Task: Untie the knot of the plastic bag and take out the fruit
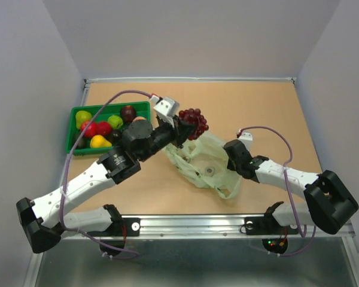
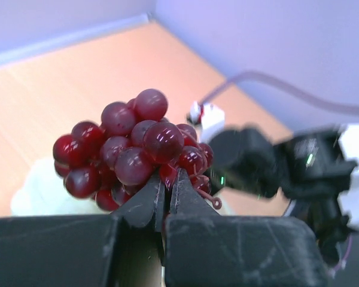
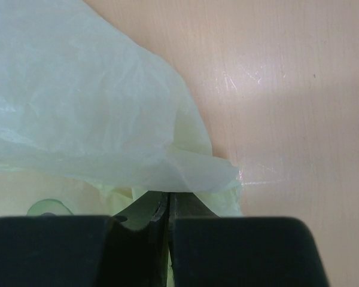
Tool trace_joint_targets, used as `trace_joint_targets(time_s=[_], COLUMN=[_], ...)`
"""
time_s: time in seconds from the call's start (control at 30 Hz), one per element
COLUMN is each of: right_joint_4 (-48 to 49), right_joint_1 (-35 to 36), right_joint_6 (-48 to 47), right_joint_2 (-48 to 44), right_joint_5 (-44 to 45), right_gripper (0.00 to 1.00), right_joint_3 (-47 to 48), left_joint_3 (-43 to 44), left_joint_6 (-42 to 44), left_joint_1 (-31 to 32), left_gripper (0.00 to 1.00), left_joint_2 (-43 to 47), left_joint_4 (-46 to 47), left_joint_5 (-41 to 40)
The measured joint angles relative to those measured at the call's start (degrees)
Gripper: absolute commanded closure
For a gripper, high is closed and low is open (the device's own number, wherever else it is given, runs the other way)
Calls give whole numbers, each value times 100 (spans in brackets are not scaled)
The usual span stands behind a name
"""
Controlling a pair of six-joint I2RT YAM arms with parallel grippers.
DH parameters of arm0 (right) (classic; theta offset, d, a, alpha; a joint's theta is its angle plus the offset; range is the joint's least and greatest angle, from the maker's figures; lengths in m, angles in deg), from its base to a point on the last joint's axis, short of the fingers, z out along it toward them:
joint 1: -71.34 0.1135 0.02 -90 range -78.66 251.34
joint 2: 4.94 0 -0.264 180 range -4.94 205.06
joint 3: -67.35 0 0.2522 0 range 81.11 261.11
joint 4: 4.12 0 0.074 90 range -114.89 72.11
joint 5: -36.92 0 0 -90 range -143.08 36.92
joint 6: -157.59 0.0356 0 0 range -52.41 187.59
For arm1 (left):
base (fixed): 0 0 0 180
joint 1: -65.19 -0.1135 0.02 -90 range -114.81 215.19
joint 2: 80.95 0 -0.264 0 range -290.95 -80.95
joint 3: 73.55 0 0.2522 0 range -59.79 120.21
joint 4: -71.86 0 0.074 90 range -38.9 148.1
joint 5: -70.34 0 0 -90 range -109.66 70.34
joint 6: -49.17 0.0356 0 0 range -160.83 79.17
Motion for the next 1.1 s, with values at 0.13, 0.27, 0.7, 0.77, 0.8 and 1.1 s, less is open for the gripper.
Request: trace_joint_targets(time_s=[0.13,0.27,0.7,0.77,0.8,1.1], right_joint_4=[15,31,39,52,57,74], right_joint_1=[-13,-208,-605,-605,-605,-605], right_joint_6=[94,232,39,-50,-90,-299], right_joint_2=[-15,-96,-1150,-1165,-1163,-1241], right_joint_5=[-7,-81,-234,-310,-352,-678], right_gripper=[99,99,98,98,98,86], right_joint_3=[-22,-153,-299,-299,-299,-299], left_joint_3=[940,1558,426,345,317,256], left_joint_6=[-76,-162,-317,-271,-232,-138], left_joint_1=[-433,-1187,-4100,-4356,-4452,-4916], left_gripper=[100,100,100,100,100,48], left_joint_2=[-9,-33,-1185,-1486,-1558,-1628], left_joint_4=[-262,-621,-1281,-1279,-1211,-695], left_joint_5=[-402,-1147,-2164,-2168,-2166,-1884])
